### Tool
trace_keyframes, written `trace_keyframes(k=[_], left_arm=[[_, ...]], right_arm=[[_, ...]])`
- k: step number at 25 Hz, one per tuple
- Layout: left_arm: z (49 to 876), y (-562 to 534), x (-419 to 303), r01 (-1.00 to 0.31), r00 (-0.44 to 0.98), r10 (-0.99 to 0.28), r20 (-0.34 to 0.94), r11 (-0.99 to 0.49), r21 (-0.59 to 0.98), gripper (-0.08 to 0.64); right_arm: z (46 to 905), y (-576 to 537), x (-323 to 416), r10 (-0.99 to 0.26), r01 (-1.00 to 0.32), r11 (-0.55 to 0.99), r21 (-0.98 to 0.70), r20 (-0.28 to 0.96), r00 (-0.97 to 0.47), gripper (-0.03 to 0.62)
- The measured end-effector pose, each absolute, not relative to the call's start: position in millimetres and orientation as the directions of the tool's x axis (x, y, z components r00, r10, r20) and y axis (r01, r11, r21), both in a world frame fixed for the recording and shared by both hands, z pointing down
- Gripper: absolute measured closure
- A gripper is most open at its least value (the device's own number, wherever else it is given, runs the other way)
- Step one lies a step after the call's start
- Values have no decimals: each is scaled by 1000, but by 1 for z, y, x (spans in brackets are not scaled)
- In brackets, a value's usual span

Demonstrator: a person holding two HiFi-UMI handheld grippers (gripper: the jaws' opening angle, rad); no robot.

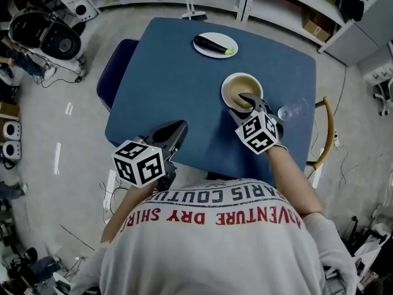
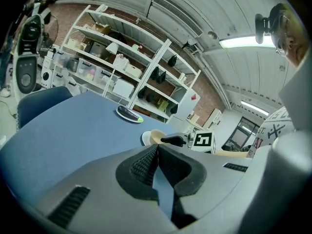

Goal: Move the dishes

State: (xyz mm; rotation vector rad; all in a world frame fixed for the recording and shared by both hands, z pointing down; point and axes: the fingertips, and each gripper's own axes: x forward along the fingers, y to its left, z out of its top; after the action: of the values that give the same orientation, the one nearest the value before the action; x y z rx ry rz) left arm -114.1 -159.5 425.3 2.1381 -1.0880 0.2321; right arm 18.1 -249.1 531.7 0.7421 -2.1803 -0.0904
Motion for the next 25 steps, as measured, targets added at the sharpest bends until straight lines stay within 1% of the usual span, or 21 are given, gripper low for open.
trace_keyframes(k=[6,13,25], left_arm=[[429,-159,-121,-768,619,-641,454,-374,520,532],[429,-163,-119,-768,618,-644,451,-372,521,532],[426,-154,-123,-770,611,-658,441,-362,526,532]], right_arm=[[539,-250,16,-554,-442,822,360,687,-470,476],[541,-252,15,-542,-392,835,386,696,-470,546],[522,-253,15,-558,-405,825,393,676,-481,555]])
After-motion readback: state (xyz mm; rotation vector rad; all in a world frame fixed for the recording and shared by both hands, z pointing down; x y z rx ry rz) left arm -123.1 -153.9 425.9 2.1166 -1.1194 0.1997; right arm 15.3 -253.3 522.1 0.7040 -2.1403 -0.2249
